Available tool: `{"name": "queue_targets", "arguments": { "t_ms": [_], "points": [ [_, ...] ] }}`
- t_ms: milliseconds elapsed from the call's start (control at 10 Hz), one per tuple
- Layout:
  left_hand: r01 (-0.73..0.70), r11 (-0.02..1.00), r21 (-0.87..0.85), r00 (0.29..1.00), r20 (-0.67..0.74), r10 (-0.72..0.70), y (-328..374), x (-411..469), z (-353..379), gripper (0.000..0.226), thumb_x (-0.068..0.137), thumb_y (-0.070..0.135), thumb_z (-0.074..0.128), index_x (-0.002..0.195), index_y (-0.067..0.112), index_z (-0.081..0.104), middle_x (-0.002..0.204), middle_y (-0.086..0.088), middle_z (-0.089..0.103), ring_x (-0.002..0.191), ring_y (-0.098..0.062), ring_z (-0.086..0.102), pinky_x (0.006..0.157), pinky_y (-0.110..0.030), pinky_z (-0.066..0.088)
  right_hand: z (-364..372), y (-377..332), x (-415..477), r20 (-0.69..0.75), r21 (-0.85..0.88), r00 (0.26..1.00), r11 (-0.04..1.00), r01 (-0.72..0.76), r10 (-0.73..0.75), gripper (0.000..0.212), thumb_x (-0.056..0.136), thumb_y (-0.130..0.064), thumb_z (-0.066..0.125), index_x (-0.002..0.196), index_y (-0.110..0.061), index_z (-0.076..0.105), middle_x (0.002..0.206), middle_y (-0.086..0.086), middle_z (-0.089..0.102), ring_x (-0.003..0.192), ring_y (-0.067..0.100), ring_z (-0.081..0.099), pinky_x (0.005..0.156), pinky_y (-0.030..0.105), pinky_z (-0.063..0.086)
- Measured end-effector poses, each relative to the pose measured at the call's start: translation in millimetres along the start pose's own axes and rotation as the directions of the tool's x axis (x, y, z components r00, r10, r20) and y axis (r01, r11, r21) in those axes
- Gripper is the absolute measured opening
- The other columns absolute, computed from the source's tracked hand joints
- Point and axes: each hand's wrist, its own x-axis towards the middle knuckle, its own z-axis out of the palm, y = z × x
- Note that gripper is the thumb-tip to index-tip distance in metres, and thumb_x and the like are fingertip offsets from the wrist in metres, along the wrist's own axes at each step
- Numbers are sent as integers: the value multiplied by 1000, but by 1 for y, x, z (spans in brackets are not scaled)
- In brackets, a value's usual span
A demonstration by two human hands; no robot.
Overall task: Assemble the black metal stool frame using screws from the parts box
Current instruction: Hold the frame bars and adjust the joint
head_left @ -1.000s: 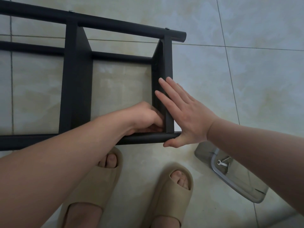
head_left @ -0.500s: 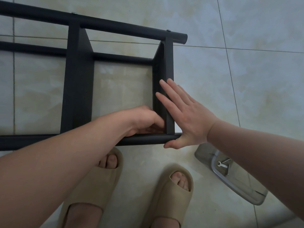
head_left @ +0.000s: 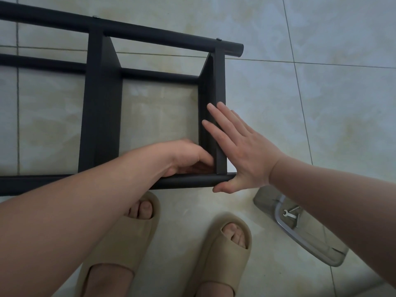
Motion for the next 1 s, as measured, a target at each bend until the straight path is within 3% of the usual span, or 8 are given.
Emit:
{"name": "queue_targets", "arguments": {
  "t_ms": [200, 500, 700, 1000],
  "points": [
    [-25, 999, 38, 999, 36, 24, 0, -2, 0, 7, 85, 1, 67, 87, 4, 73, 75, -11, 72, 71, -23, 69, 70, -30, 53, 1, 0, 0, -5, 3, 1000, 1000, 3, -3, 129, 73, -90, 52, 157, 3, 22, 166, 27, 6, 155, 42, 1, 122, 59, 18],
    [-17, 999, 38, 999, 38, 15, 0, -1, -1, 16, 85, 4, 66, 97, -1, 75, 90, -17, 75, 84, -31, 72, 81, -37, 56, 0, 0, 0, 6, -5, 1000, 1000, -2, 2, 128, 73, -90, 50, 158, 2, 21, 166, 26, 5, 155, 42, 0, 122, 59, 18],
    [-51, 997, 58, 997, 55, 47, -1, 0, -2, 12, 85, 1, 67, 78, 8, 74, 75, -12, 72, 71, -24, 70, 73, -33, 55, 0, 0, 0, 1, 0, 1000, 1000, 3, -3, 128, 74, -90, 51, 157, 3, 22, 166, 27, 5, 155, 42, 1, 122, 59, 18],
    [-13, 998, 56, 999, 39, 10, 0, -1, -1, 15, 84, 7, 67, 95, 1, 75, 94, -18, 76, 88, -32, 72, 84, -38, 56, 1, 0, 0, -3, -8, 1000, 1000, 1, -1, 128, 74, -90, 50, 157, 2, 21, 166, 27, 5, 155, 42, 1, 122, 59, 19]
  ]
}}
